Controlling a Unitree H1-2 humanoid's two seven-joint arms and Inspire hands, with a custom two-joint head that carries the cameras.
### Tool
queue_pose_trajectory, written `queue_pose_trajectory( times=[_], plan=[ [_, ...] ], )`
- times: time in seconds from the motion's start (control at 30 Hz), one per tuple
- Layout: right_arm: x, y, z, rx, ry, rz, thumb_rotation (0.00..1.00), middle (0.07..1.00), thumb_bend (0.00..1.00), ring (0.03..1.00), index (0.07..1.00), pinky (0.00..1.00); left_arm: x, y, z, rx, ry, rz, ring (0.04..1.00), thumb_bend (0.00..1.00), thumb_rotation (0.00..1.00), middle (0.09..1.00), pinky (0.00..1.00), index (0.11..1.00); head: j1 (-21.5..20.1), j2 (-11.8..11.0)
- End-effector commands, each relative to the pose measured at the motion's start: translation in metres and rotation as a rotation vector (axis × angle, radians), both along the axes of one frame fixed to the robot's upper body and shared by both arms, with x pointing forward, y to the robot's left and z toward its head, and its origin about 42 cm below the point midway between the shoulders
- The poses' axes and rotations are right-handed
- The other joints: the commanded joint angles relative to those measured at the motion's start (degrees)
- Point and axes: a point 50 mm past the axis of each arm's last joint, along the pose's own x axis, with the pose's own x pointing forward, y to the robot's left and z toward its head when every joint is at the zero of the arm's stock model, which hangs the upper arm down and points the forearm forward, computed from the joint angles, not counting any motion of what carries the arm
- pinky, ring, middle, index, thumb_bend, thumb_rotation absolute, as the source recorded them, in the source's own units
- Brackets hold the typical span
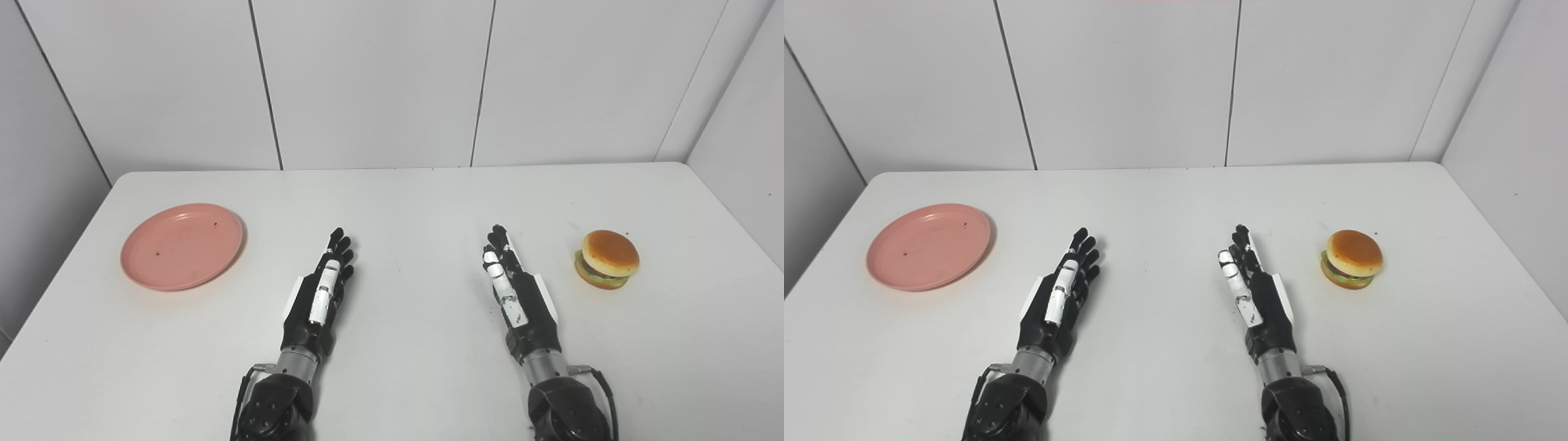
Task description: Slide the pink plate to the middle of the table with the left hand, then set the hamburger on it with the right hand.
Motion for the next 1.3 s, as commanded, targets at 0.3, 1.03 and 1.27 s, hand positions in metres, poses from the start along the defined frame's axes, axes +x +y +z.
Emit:
queue_pose_trajectory(
  times=[0.3,1.03,1.27],
  plan=[
    [0.0074,0.0027,0.0122,0.003,-0.049,0.006,0.80,1.000,0.53,0.992,1.000,0.99,-0.0020,0.0034,-0.0089,0.009,0.019,0.005,1.000,0.18,1.00,1.000,1.00,1.000,-0.09,-0.12],
    [0.0078,0.0037,0.0130,0.006,-0.047,0.008,0.81,1.000,0.54,0.989,1.000,0.99,0.0003,0.0038,-0.0083,0.000,0.014,0.014,1.000,0.19,1.00,1.000,1.00,1.000,-0.13,0.00],
    [0.0071,0.0036,0.0136,0.000,-0.047,0.004,0.81,1.000,0.53,0.986,1.000,0.99,-0.0004,0.0043,-0.0085,0.000,0.017,0.006,1.000,0.21,1.00,1.000,1.00,1.000,-0.13,-0.03]
  ],
)
